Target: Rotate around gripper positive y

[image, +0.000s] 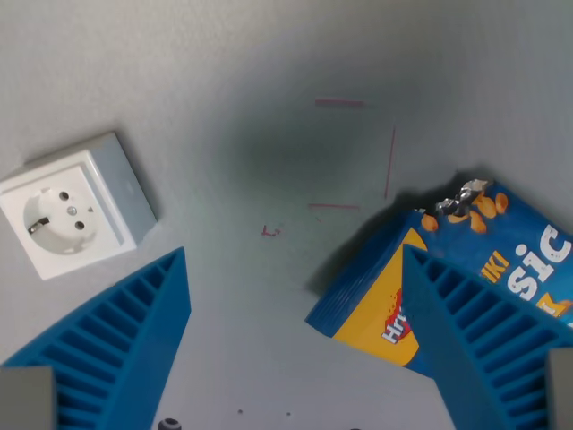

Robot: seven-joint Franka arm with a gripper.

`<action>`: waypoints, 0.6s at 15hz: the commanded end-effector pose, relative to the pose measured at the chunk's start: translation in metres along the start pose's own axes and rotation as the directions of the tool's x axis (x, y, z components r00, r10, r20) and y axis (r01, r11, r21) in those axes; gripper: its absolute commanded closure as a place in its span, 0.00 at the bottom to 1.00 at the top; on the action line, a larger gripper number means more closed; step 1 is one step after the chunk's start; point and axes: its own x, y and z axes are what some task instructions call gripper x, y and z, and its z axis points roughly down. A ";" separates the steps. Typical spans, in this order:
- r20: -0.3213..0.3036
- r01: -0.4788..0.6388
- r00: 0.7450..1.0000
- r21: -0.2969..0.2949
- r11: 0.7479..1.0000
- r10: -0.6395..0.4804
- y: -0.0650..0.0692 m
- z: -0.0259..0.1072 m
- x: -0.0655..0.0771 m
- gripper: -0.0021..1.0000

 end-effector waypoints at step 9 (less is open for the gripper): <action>-0.298 0.000 0.955 0.006 1.000 0.002 -0.001 0.000 -0.009 0.00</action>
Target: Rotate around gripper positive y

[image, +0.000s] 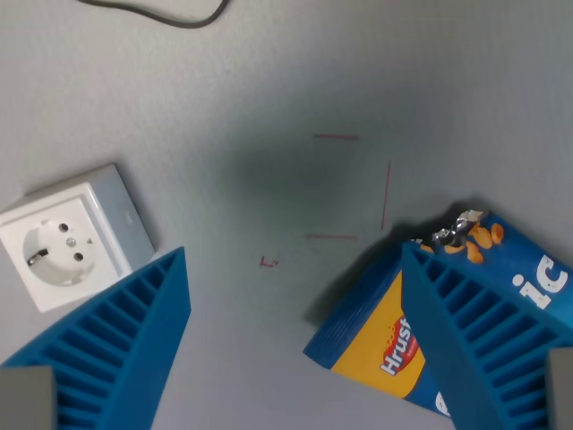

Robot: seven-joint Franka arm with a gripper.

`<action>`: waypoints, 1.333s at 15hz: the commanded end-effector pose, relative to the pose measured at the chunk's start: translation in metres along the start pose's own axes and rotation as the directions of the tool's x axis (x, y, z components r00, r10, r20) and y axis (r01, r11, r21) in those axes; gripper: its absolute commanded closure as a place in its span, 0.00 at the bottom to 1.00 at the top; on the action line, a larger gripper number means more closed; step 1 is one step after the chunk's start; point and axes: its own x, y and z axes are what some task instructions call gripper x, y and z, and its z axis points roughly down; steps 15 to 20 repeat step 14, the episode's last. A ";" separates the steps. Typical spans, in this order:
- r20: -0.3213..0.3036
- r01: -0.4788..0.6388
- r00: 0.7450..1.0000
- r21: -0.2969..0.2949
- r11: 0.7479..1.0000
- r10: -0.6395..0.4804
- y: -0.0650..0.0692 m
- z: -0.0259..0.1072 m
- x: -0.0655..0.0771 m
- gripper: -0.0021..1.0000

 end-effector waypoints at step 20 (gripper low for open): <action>-0.422 0.000 0.906 0.012 1.000 0.006 -0.002 -0.004 -0.015 0.00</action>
